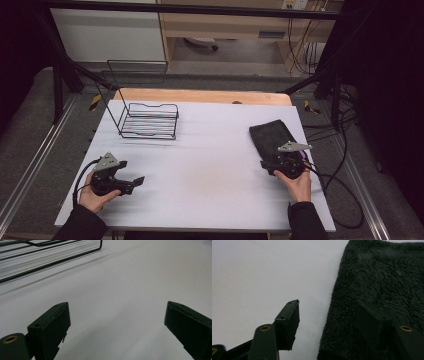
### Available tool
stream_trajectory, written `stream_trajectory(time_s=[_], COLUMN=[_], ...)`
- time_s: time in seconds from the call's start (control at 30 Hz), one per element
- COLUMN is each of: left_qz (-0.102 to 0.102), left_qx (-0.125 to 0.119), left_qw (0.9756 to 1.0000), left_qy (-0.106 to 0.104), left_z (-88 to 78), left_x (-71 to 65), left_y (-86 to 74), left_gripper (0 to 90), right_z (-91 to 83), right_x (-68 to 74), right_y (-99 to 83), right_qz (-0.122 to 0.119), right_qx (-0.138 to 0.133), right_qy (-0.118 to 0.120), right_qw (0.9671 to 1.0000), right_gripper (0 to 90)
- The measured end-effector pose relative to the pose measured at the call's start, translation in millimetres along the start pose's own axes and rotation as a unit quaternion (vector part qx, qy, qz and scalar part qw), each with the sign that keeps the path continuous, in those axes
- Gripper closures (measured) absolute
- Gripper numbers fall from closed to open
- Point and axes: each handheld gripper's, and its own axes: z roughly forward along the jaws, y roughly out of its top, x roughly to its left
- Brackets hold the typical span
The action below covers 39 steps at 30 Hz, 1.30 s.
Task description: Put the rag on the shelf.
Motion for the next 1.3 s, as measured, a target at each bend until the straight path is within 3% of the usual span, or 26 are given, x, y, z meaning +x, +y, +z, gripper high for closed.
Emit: stream_trajectory(time_s=[0.2, 0.43, 0.53, 0.7, 1.0, 1.3], left_qz=[0.0, -0.001, 0.0, -0.001, -0.001, 0.001], left_qx=[0.001, 0.002, 0.003, 0.004, 0.004, 0.004], left_qw=[1.0, 1.0, 1.0, 1.0, 1.0, 1.0], left_qy=[-0.001, 0.001, 0.002, 0.002, 0.002, 0.0], left_z=[0.9, 0.7, 1.1, 1.1, 2.1, 2.0], left_x=[-0.1, 0.1, 0.2, 0.8, 0.4, -0.4], left_y=[-0.3, -0.4, -0.5, -0.8, -0.7, -0.1], left_gripper=[7.1, 7.3, 7.3, 7.6, 7.9, 8.0], right_z=[5.8, 8.4, 10.7, 11.6, 9.8, 1.6], right_x=[-1.9, 1.4, 6.1, 8.3, 5.3, 0.3], right_y=[-4.3, -7.7, -9.8, -7.9, -4.3, 0.0], right_qz=[-0.009, -0.04, -0.071, -0.083, -0.077, -0.041], right_qx=[0.008, 0.014, 0.019, 0.029, 0.034, 0.019], right_qy=[-0.021, -0.049, -0.069, -0.082, -0.08, -0.063], right_qw=[0.9997, 0.9979, 0.9949, 0.9927, 0.9932, 0.997], right_gripper=[50.2, 58.8, 62.6, 67.9, 81.0, 84.0])
